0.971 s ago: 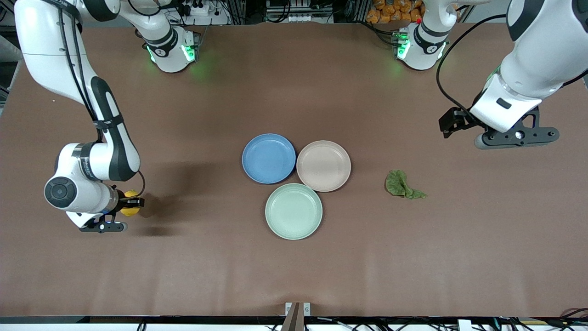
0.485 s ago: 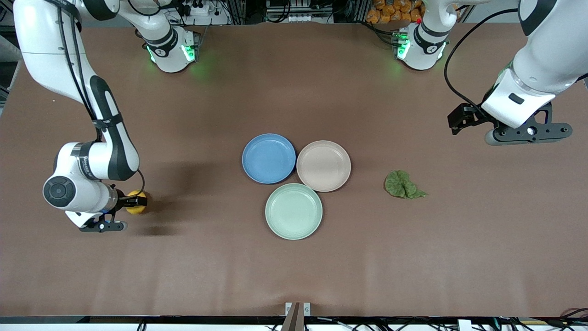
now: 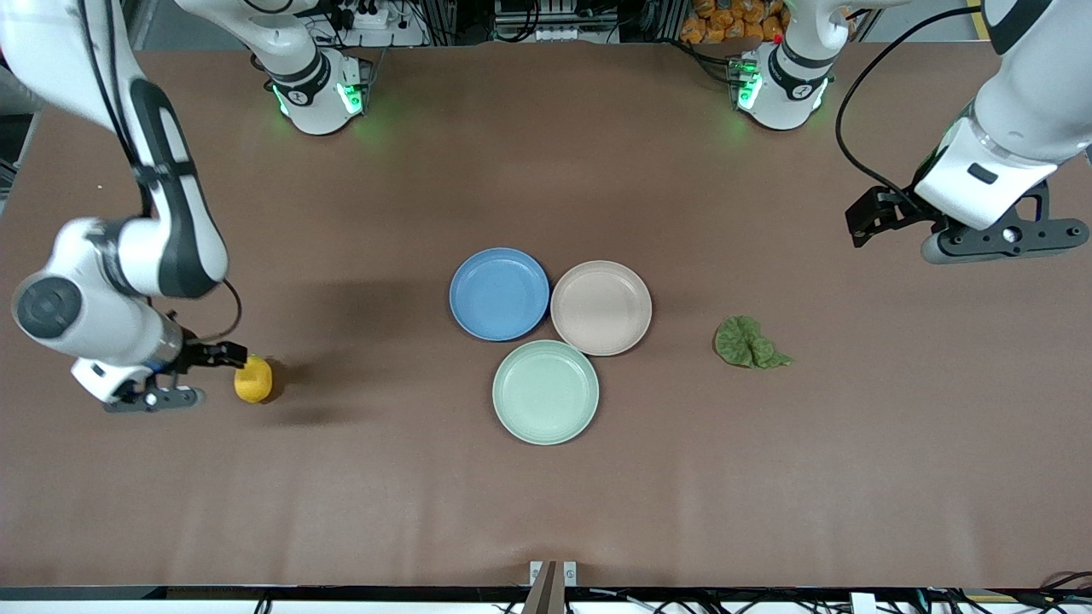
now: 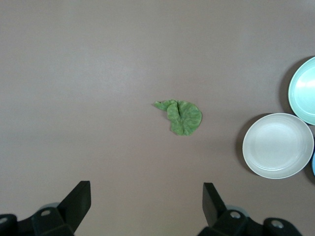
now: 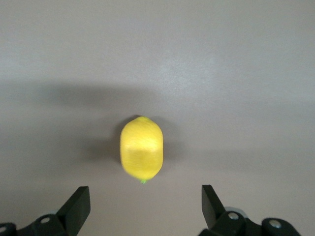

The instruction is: Pick lemon and lettuce from blue and beige plates

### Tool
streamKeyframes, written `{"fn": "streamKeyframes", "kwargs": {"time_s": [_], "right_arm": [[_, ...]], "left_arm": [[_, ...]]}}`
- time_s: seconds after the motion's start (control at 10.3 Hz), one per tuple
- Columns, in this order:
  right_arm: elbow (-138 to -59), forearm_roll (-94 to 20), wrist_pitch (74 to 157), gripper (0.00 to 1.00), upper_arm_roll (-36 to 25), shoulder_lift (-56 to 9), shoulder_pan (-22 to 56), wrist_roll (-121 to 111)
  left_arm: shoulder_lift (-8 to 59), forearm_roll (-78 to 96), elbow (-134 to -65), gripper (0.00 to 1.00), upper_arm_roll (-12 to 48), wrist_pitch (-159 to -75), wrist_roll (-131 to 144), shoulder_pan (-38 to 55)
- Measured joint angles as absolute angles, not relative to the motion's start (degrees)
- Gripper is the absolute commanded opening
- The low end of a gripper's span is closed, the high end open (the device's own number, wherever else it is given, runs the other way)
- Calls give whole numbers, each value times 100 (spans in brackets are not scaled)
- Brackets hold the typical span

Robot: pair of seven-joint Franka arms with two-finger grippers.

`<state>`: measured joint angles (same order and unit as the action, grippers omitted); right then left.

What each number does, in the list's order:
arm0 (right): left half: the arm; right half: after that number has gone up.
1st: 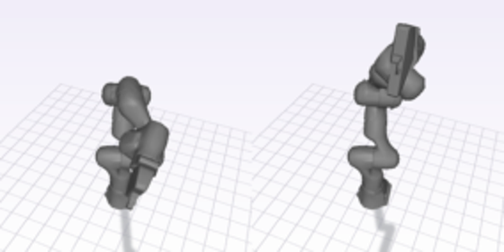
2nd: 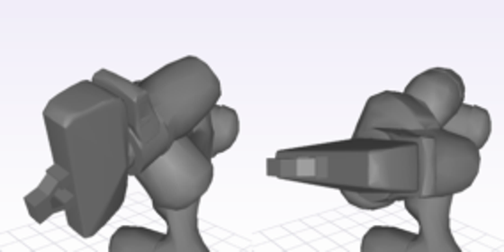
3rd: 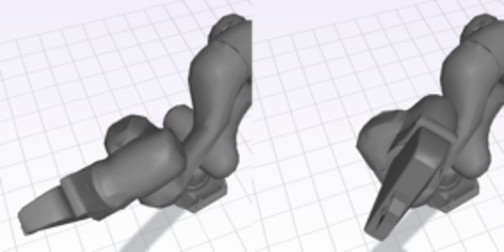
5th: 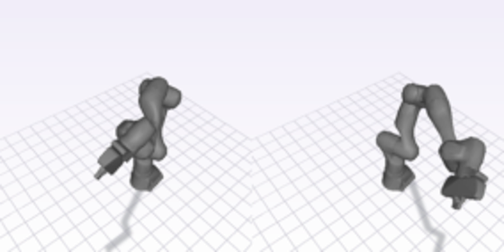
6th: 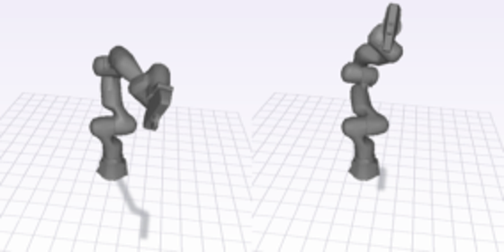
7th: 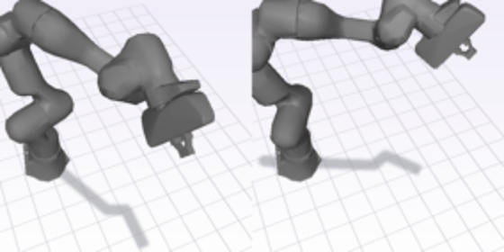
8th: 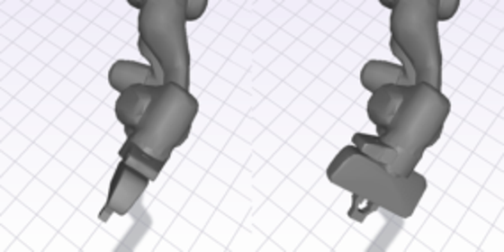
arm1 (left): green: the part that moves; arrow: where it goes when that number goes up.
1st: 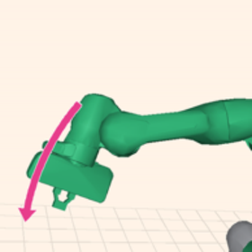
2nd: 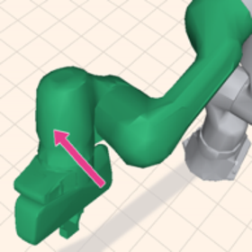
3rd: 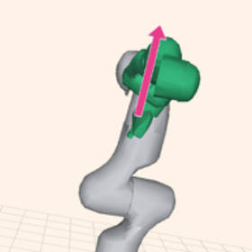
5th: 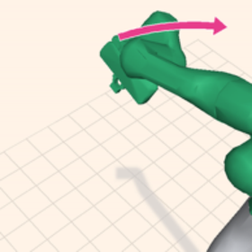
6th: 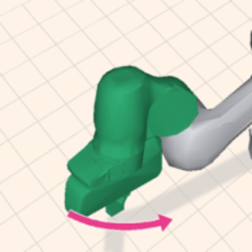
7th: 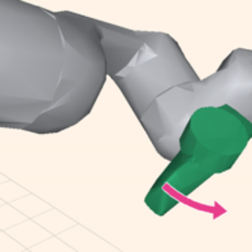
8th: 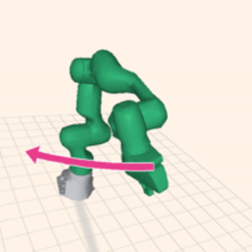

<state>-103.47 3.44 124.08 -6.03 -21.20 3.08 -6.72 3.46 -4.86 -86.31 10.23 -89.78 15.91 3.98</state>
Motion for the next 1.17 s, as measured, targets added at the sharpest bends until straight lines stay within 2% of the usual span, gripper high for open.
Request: {"fn": "streamKeyframes", "kwargs": {"time_s": [0.39,0.58,0.87,1.17], "right_arm": [[-11551,344,12332,100,-594,-383,308,-813],[-11705,344,11991,100,-617,150,296,-1054],[-10746,101,10708,100,-611,298,295,-1085],[-10099,67,10161,100,-612,300,295,-1131]], "left_arm": [[211,-486,-8641,100,1031,-8894,1584,381],[151,-486,-8642,100,1031,-8883,1584,380],[115,-486,-8642,100,1028,-8884,1584,377],[114,-486,-8642,100,1027,-8889,1584,373]]}}
